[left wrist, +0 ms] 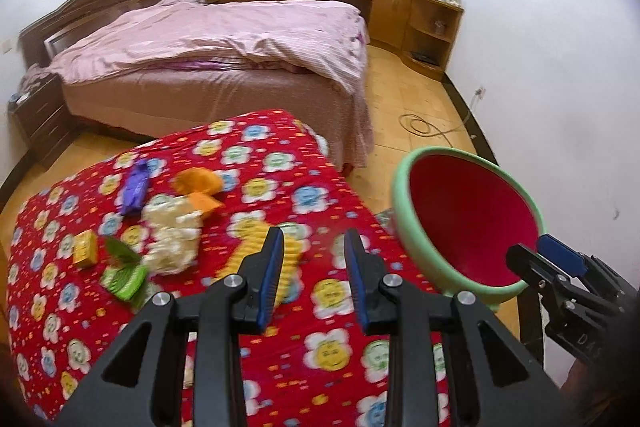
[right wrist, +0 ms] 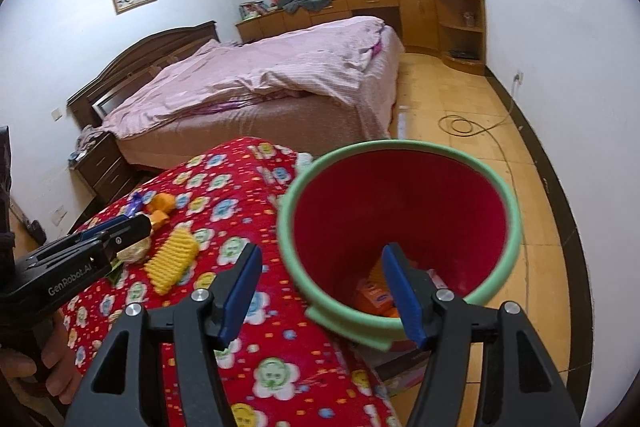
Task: Collect trash
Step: 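Move both open tools back over the items on the bedspread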
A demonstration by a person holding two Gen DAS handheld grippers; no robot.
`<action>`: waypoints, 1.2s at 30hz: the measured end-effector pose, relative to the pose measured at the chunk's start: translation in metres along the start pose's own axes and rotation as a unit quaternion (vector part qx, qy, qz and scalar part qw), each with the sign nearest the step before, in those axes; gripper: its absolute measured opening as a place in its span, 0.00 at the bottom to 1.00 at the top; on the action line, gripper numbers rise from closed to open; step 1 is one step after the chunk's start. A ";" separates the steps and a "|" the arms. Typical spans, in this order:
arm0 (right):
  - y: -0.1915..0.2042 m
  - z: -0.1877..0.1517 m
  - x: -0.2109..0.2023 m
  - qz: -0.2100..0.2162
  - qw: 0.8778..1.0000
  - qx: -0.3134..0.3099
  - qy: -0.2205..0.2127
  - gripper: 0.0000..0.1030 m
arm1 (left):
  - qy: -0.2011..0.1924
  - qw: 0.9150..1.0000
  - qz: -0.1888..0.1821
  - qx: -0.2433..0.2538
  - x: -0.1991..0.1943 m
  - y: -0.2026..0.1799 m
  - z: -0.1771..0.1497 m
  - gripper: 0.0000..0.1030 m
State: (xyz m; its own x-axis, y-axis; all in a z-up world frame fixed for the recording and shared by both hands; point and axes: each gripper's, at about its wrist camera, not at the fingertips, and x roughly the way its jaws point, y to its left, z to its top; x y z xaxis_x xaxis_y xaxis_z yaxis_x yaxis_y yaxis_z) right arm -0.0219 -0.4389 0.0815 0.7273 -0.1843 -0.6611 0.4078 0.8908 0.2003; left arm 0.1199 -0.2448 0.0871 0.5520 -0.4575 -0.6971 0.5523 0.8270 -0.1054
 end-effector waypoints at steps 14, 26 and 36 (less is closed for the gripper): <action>0.067 -0.004 0.024 0.040 0.998 -0.031 0.025 0.65 | 0.001 0.995 0.075 -0.072 -0.017 0.111 -0.015 0.30; 0.113 -0.012 0.063 0.065 0.995 -0.044 0.058 0.67 | 0.020 0.983 0.131 -0.126 -0.002 0.192 -0.028 0.30; 0.135 -0.020 0.102 0.070 0.992 -0.046 0.091 0.67 | 0.042 0.976 0.142 -0.162 0.028 0.232 -0.037 0.42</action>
State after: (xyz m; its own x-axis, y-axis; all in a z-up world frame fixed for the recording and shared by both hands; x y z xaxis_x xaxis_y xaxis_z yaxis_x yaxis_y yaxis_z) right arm 0.0965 -0.3290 0.0265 0.6585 0.0153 -0.7524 0.2506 0.9383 0.2384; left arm 0.2404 -0.0538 0.0167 0.5933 -0.1787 -0.7849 0.1513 0.9824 -0.1092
